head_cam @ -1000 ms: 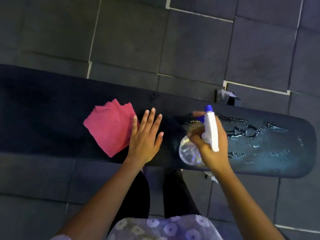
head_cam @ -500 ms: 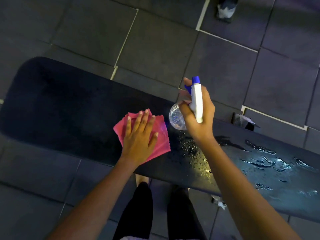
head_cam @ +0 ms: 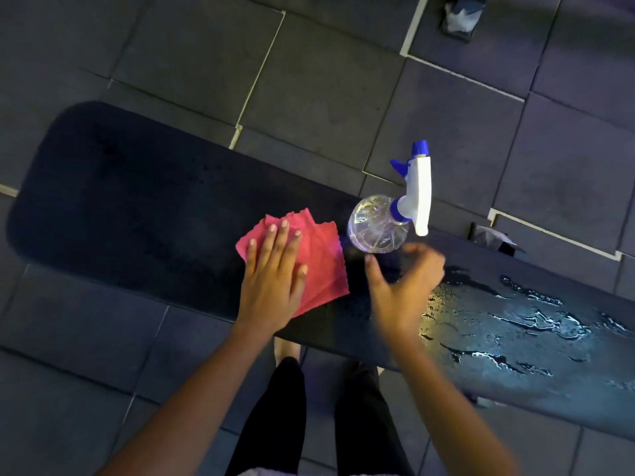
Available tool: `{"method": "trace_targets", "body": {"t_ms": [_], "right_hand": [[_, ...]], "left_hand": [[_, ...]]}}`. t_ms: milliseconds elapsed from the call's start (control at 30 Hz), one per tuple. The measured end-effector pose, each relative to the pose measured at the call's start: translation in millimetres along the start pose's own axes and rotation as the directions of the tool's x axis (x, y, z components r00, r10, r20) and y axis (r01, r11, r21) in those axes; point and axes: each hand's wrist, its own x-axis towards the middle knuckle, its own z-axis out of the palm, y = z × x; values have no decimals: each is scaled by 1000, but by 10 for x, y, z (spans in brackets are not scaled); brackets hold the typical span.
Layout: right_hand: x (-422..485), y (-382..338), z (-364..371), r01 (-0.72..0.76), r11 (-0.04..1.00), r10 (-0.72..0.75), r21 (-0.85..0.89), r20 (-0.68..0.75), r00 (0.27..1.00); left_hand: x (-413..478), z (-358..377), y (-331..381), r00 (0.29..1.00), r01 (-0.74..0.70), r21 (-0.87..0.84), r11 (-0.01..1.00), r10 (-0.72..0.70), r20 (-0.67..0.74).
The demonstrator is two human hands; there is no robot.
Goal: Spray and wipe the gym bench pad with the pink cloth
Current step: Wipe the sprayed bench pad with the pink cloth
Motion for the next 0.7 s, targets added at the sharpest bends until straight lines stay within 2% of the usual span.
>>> {"method": "trace_targets", "body": {"t_ms": [67, 167, 267, 333, 400, 467, 567, 700], "right_hand": [[-322, 41, 67, -64, 997, 65, -43, 29, 997], [-574, 21, 240, -225, 972, 234, -66, 228, 945], [-506, -87, 364, -301, 951, 308, -68, 250, 918], [-394, -125, 392, -310, 941, 335, -133, 241, 911], [-304, -127, 377, -260, 943, 309, -209, 249, 918], [-255, -103, 360, -246, 946, 302, -212, 297, 906], [-219, -102, 325, -266, 947, 315, -180, 354, 881], [-256, -159, 176, -305, 947, 320, -98, 336, 886]], "left_hand": [[-81, 13, -41, 999, 45, 29, 999, -44, -20], [-224, 32, -53, 993, 115, 62, 991, -113, -33], [-338, 28, -5, 987, 146, 24, 989, -144, -70], [-429, 34, 31, 991, 82, 55, 995, -75, -106], [-540, 55, 50, 992, 19, 100, 995, -7, -124], [-624, 82, 31, 991, 5, 120, 993, 10, -130], [-648, 84, -30, 985, -25, 39, 999, 31, -171], [-655, -4, -94, 950, -225, -90, 970, 198, -242]]}}
